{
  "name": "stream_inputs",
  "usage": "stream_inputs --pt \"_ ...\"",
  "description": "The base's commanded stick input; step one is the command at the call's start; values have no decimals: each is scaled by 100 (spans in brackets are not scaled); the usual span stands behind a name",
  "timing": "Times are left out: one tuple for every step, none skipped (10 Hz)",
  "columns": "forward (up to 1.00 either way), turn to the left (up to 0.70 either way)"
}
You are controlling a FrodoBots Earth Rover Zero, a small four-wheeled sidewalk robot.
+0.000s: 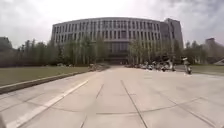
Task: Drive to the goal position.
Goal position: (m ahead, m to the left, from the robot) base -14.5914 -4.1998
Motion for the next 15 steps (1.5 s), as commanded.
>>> stream_inputs --pt "70 0" --pt "70 0" --pt "70 1" --pt "70 3" --pt "70 9" --pt "70 17" --pt "70 25" --pt "70 5" --pt "70 2" --pt "70 2" --pt "70 2" --pt "70 2" --pt "70 1" --pt "70 2" --pt "70 2"
